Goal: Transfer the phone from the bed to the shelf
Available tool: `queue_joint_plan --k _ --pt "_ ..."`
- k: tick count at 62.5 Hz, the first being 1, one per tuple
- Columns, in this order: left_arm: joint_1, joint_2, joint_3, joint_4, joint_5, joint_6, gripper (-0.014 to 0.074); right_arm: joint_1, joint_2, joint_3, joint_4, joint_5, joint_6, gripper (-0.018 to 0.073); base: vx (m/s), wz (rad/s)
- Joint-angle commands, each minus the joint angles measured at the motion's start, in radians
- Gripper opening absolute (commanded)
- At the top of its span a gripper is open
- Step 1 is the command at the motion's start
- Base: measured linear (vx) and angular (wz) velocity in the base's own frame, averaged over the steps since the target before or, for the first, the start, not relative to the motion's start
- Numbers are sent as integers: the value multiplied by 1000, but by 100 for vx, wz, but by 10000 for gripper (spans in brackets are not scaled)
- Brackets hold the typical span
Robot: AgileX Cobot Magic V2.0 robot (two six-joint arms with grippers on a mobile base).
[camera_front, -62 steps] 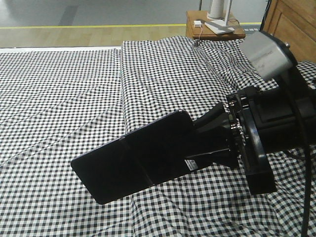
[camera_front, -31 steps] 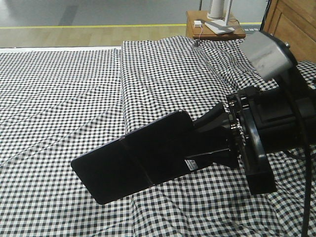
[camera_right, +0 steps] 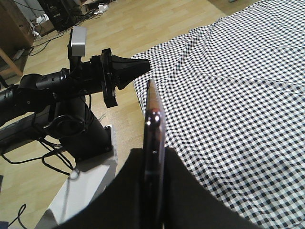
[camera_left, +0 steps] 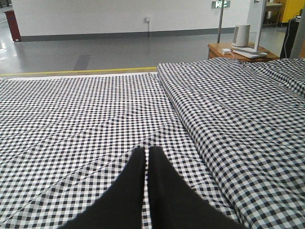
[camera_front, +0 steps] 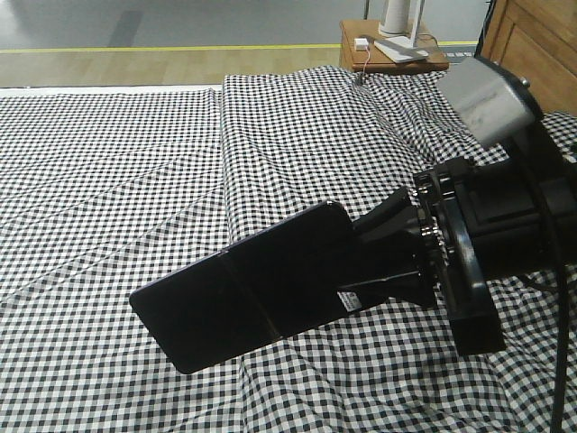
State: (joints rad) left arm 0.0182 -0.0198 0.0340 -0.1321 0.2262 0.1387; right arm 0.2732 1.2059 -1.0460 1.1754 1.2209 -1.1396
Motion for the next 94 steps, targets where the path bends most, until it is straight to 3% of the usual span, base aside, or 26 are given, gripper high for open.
queue_joint_plan --k 1,94 --pt "-3 -5 1 -6 -68 -4 1 -1 -23 -23 94 70 0 -4 0 1" --pt "-3 -5 1 -6 -68 -4 1 -1 -23 -23 94 70 0 -4 -5 20"
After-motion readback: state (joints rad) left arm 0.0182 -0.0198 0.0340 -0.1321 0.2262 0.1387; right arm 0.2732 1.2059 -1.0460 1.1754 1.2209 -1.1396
